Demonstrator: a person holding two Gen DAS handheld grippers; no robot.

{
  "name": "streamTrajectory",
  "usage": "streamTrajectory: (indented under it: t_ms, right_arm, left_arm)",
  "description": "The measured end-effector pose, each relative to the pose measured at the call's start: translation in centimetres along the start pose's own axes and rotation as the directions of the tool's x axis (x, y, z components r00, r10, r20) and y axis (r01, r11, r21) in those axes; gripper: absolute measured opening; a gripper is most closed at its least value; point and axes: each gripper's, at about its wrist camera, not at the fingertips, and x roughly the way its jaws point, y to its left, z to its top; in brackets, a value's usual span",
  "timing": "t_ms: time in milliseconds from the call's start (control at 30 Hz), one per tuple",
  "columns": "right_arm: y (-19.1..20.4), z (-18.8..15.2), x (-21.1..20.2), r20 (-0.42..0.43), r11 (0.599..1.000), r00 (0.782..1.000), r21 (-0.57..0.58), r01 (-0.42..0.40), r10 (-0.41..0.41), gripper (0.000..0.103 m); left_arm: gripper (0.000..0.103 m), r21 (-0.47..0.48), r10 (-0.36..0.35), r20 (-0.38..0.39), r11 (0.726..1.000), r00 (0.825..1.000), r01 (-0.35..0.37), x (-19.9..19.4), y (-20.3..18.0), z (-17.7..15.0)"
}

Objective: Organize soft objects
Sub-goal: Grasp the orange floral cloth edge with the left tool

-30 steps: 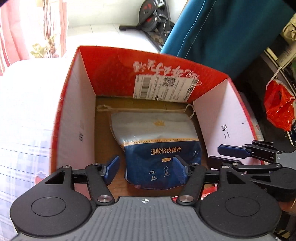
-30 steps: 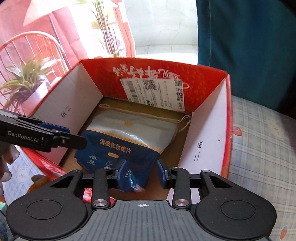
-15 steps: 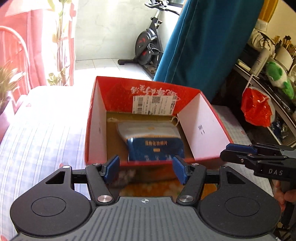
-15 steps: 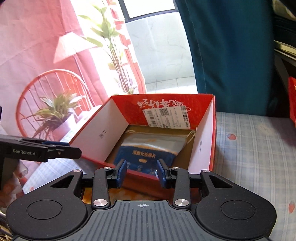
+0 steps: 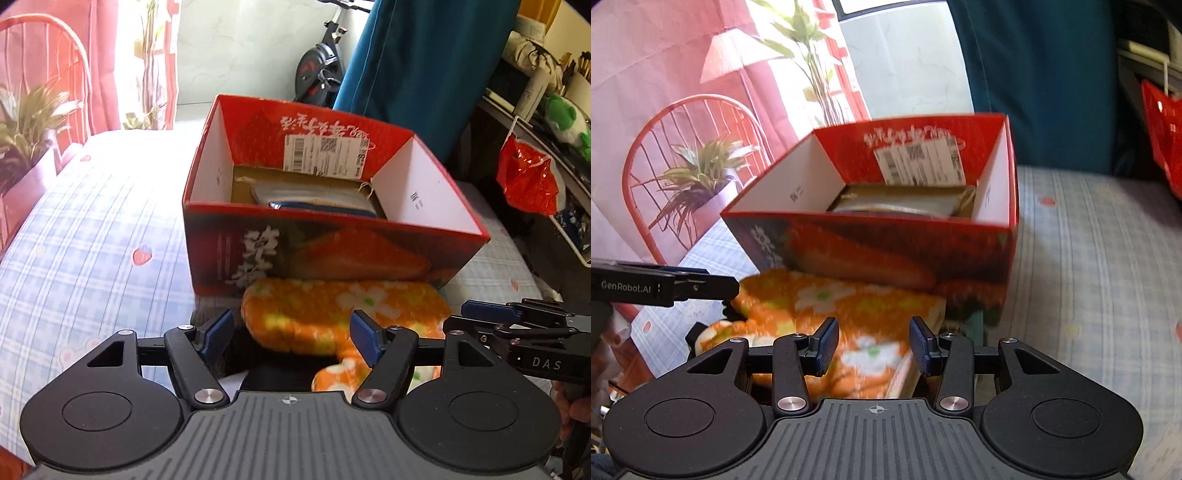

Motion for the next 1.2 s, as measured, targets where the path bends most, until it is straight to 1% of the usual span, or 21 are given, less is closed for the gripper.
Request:
streamTrajectory:
  t_ms: [33, 67, 100, 167, 233, 333, 500, 567, 600, 633, 667, 700, 733, 767, 800, 833, 933, 1067, 1200]
  right_arm:
    - [-0.1, -0.3, 0.2, -0.005, 1.0, 1.0, 0.006, 0.0, 0.0, 0.04]
    - [-0.1, -0.5, 0.2, -0.008, 1.0, 1.0, 0.01, -0.001, 0.001, 0.041]
    - [-0.2, -0.6, 0.3, -0.01, 1.0, 1.0, 0.014, 0.0, 0.001, 0.042]
    - [-0.3, -0.7, 0.5, -0.013, 1.0, 1.0, 0.019, 0.001, -0.001, 0.047]
    - [-0.4, -0.7, 0.7, -0.017, 1.0, 1.0, 0.022, 0.005, -0.004, 0.049]
    - [-0.7, -0.7, 1.0, -0.025, 0.999, 1.0, 0.034, 0.003, -0.002, 0.053]
    - [-1.4, -0.7, 1.8, -0.046, 0.997, 0.999, 0.08, -0.012, 0.015, 0.058]
    - [-1.7, -0.8, 2.1, -0.055, 0.995, 0.998, 0.096, -0.011, 0.016, 0.062]
    - [-1.7, -0.8, 2.2, -0.057, 0.995, 0.998, 0.104, -0.012, 0.018, 0.062]
    - [-1.8, -0.8, 2.3, -0.059, 0.994, 0.998, 0.112, -0.017, 0.024, 0.062]
    - [-1.9, -0.9, 2.4, -0.061, 0.993, 0.998, 0.12, -0.02, 0.028, 0.062]
    - [-1.9, -0.9, 2.4, -0.061, 0.992, 0.998, 0.126, -0.024, 0.032, 0.062]
    - [-1.9, -0.9, 2.5, -0.061, 0.992, 0.998, 0.126, -0.027, 0.035, 0.061]
    - [-1.9, -0.8, 2.6, -0.061, 0.992, 0.997, 0.122, -0.03, 0.038, 0.06]
    - [-1.8, -0.8, 2.6, -0.06, 0.993, 0.997, 0.116, -0.032, 0.039, 0.06]
    - [-1.7, -0.8, 2.6, -0.06, 0.994, 0.998, 0.109, -0.031, 0.038, 0.058]
    - [-1.5, -0.6, 2.6, -0.057, 0.995, 0.998, 0.092, -0.03, 0.035, 0.054]
    - [-1.2, -0.4, 2.6, -0.051, 0.997, 0.998, 0.074, -0.025, 0.029, 0.047]
    - [-1.2, -0.2, 2.6, -0.047, 0.997, 0.998, 0.07, -0.027, 0.031, 0.045]
  left_arm:
    - [0.083, 0.0, 0.002, 0.001, 1.0, 1.0, -0.002, 0.0, 0.0, -0.2]
    - [0.088, 0.0, 0.001, 0.004, 1.0, 1.0, -0.001, 0.0, 0.1, -0.4]
    - [0.097, -0.005, 0.001, 0.012, 1.0, 1.0, -0.001, 0.0, 0.1, -0.5]
    - [0.098, -0.022, -0.01, 0.034, 1.0, 0.999, 0.011, -0.3, 0.4, -0.7]
    - [0.1, -0.032, -0.016, 0.04, 0.999, 0.999, 0.017, -0.2, 0.5, -0.6]
    - [0.102, -0.034, -0.006, 0.037, 0.999, 0.999, 0.007, 0.0, 0.5, -0.4]
    - [0.102, -0.057, 0.001, 0.026, 0.998, 1.0, 0.0, 0.7, 1.2, -0.2]
    - [0.101, -0.055, 0.012, 0.021, 0.998, 1.0, -0.011, 1.1, 1.4, -0.1]
    - [0.096, -0.053, 0.012, 0.018, 0.999, 1.0, -0.011, 1.3, 1.5, 0.0]
    - [0.09, -0.05, 0.0, 0.015, 0.999, 1.0, 0.001, 1.5, 1.6, 0.0]
    - [0.087, -0.049, -0.016, 0.009, 0.999, 1.0, 0.017, 1.7, 1.8, 0.0]
    - [0.081, -0.052, -0.024, 0.0, 0.998, 1.0, 0.024, 2.0, 1.9, 0.1]
    - [0.072, -0.057, -0.027, -0.009, 0.998, 1.0, 0.026, 2.3, 2.1, 0.1]
    - [0.068, -0.064, -0.031, -0.017, 0.998, 0.999, 0.03, 2.6, 2.2, 0.1]
    - [0.061, -0.07, -0.04, -0.025, 0.997, 0.999, 0.038, 2.9, 2.4, 0.1]
    - [0.058, -0.078, -0.049, -0.033, 0.996, 0.998, 0.046, 3.1, 2.5, 0.1]
    - [0.057, -0.114, -0.076, -0.038, 0.991, 0.996, 0.072, 3.8, 3.2, 0.1]
    - [0.055, -0.146, -0.084, -0.048, 0.986, 0.995, 0.077, 4.5, 3.9, 0.2]
    - [0.054, -0.192, -0.14, -0.077, 0.974, 0.987, 0.123, 5.8, 4.3, 0.4]
